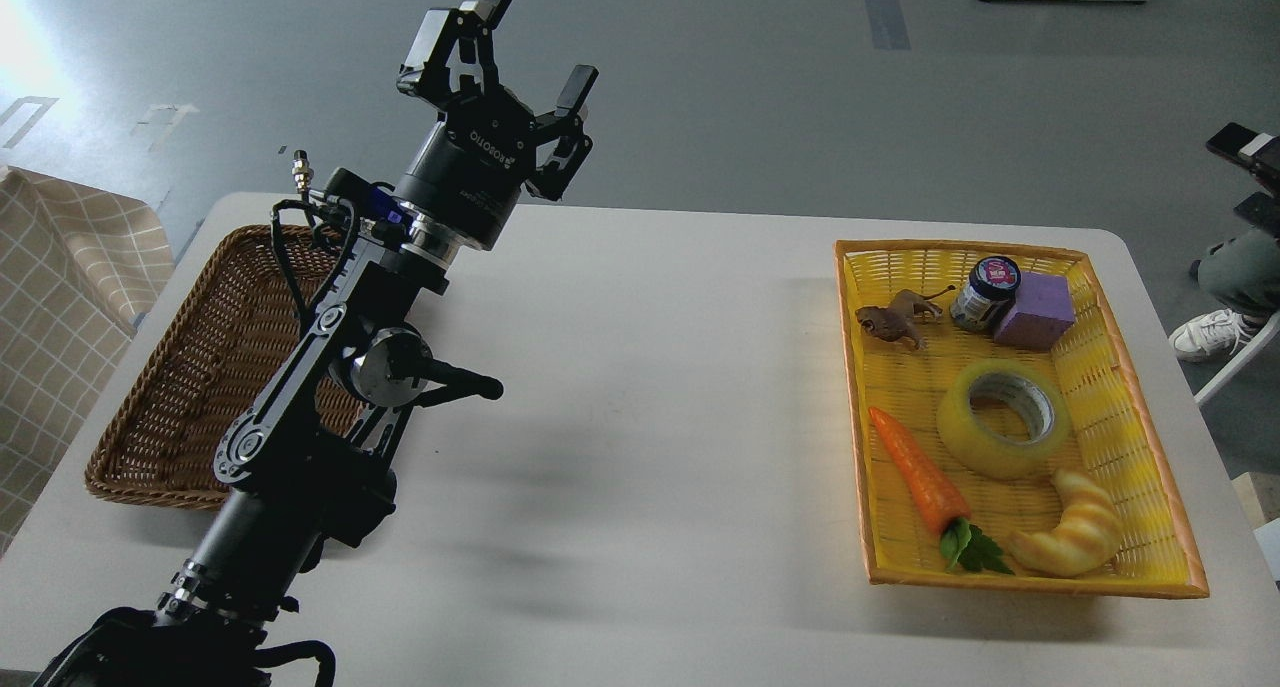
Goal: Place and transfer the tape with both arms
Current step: 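Move the right gripper down toward the yellow tape roll in the tray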
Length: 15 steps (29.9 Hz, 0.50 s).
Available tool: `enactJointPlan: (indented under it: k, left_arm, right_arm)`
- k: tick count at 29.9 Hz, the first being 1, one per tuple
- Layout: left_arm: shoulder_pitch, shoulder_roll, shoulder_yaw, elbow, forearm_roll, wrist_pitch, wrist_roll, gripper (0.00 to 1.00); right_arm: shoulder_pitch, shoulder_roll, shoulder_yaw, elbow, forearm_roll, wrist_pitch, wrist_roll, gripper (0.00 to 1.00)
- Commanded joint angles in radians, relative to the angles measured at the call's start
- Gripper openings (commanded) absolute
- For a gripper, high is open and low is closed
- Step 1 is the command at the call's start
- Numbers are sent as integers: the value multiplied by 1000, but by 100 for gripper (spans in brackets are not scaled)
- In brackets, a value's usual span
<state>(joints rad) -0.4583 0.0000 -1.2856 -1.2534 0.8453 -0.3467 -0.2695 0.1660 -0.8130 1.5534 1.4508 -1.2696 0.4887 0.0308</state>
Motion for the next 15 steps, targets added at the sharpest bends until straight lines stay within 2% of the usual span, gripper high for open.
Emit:
enactJointPlan:
  k: [1, 7, 12, 15]
  left_arm:
    - [1, 0, 0, 0, 0, 2, 0, 98]
    - [-11, 0, 0, 0, 0, 35, 0, 98]
    - [-10, 0, -1, -20, -2, 29, -2, 98]
    - [-10, 0, 0, -31, -2, 29, -2, 98]
  right_arm:
    - [-3, -8, -1, 5, -57, 0, 5, 100]
    - [-3, 3, -9, 46, -269, 0, -5, 100]
    - [-11, 3, -24, 94, -421, 0, -6, 100]
    - [-8, 3, -105, 109, -529, 0, -6, 100]
